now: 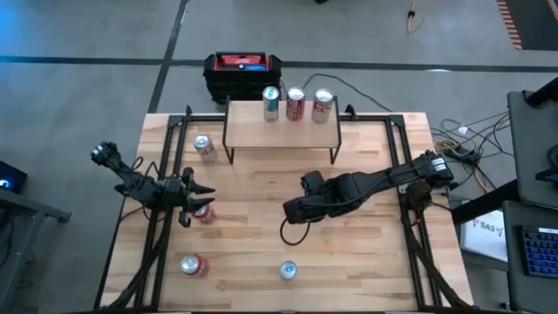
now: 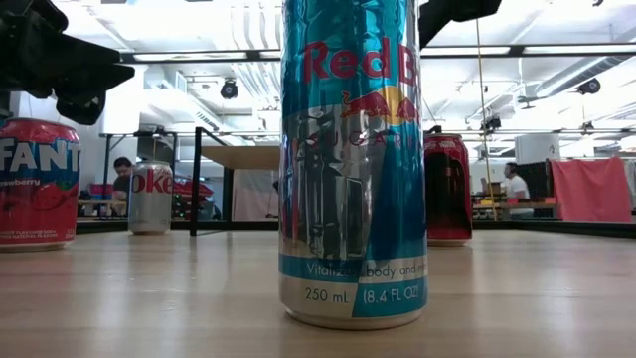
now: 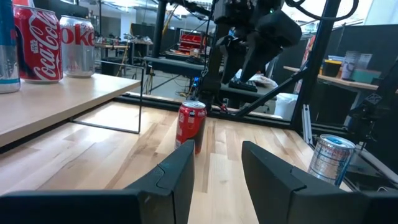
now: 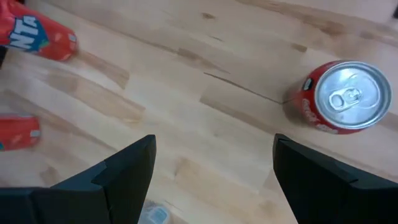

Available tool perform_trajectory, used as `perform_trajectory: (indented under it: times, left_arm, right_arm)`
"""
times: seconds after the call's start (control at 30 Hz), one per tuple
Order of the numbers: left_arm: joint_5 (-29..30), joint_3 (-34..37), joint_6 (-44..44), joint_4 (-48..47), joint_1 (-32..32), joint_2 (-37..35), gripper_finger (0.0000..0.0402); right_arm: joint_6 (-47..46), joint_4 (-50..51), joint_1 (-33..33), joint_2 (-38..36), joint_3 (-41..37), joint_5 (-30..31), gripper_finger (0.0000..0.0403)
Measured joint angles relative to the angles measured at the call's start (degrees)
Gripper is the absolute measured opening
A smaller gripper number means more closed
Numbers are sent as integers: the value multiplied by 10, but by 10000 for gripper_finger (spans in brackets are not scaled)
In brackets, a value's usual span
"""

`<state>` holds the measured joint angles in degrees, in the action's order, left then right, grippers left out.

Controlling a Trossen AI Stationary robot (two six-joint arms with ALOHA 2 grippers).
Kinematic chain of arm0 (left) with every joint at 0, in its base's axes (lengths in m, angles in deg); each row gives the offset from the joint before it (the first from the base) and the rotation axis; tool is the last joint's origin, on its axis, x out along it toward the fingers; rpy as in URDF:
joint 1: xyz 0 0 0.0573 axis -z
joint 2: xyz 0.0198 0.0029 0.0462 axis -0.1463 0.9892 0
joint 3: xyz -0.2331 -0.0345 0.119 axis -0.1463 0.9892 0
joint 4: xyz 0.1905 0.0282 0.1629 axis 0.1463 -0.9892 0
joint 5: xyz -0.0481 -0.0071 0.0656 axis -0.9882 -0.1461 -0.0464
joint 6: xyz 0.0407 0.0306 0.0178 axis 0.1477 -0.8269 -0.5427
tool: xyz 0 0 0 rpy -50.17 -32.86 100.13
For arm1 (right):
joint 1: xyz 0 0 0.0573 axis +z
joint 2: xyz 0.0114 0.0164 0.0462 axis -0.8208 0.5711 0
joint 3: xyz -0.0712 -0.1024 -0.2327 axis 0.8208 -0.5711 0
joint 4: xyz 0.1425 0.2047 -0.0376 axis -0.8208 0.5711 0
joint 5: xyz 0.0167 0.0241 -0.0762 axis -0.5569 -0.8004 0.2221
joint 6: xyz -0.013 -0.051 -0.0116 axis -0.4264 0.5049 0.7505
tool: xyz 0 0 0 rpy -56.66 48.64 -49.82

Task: Place canned beverage on shelf
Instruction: Move the red and silver soda can

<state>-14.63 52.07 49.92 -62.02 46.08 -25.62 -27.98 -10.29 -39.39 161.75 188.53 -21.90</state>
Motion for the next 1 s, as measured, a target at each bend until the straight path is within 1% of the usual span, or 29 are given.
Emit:
perform_trajectory:
  times: [0.07, 0.2, 0.27, 0.37, 0.5, 0.6, 0.7, 0.73, 0.83, 1.0]
  left_arm:
    - [0, 0, 0, 0, 0, 0, 118]
    - [0, 0, 0, 0, 0, 0, 118]
    - [0, 0, 0, 0, 0, 0, 118]
    - [0, 0, 0, 0, 0, 0, 118]
    - [0, 0, 0, 0, 0, 0, 118]
    - [0, 0, 0, 0, 0, 0, 118]
    - [0, 0, 0, 0, 0, 0, 118]
    - [0, 0, 0, 0, 0, 0, 118]
    - [0, 0, 0, 0, 0, 0, 118]
    - [0, 0, 0, 0, 0, 0, 118]
  right_arm:
    - [0, 0, 1, 0, -4, 4, 299]
    - [17, 0, 0, 0, -7, 55, 299]
    - [44, 0, 0, 0, -7, 72, 299]
    - [76, 7, 1, -1, -7, 73, 299]
    - [89, 20, 1, -8, -3, 71, 299]
    - [75, 55, -2, -11, 3, 31, 299]
    - [19, 111, -15, -15, 5, -27, 299]
    - [7, 136, -19, -18, 5, -37, 299]
    - [-5, 201, -33, -29, 5, -37, 299]
    - [45, 163, -50, -43, -2, -52, 299]
